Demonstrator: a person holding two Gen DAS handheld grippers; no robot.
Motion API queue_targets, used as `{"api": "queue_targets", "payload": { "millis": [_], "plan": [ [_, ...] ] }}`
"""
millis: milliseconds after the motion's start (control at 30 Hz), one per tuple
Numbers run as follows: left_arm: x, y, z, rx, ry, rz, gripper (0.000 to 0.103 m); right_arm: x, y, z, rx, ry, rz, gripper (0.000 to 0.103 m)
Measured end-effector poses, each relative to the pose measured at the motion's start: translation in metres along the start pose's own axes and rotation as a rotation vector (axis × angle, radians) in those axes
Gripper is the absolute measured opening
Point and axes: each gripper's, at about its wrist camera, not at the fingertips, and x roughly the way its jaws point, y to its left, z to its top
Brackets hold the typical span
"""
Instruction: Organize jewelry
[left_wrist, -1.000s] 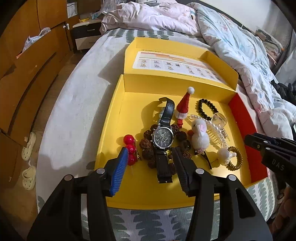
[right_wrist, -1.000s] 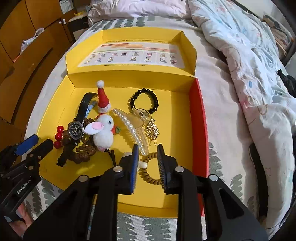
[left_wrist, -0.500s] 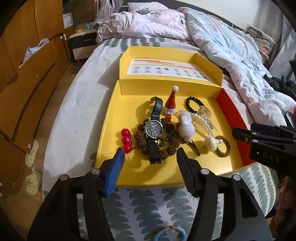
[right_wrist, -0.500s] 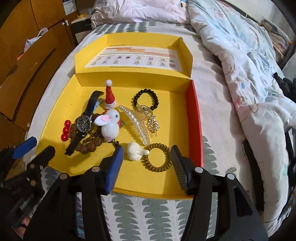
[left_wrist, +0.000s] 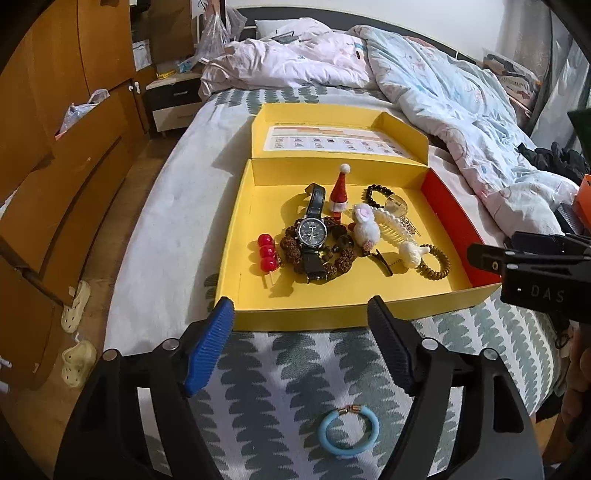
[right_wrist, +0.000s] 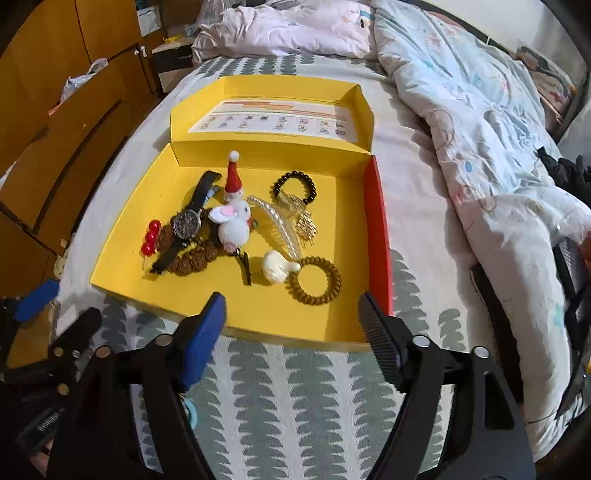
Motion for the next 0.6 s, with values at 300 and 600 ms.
{"api": "queue_targets", "payload": {
  "millis": [300, 600],
  "plan": [
    [-0.016, -0.011, -0.025, 0.002, -0.111, 0.12, 0.091, -0.007, 0.006, -0.046, -0.024, -0.027, -0.033, 0.089],
    [-0.03, -0.018, -0.039, 0.012, -0.206, 0.16, 0.097, -0.022, -0.001, -0.088, -0.026, -0.069, -0.084, 0.096]
  ]
}}
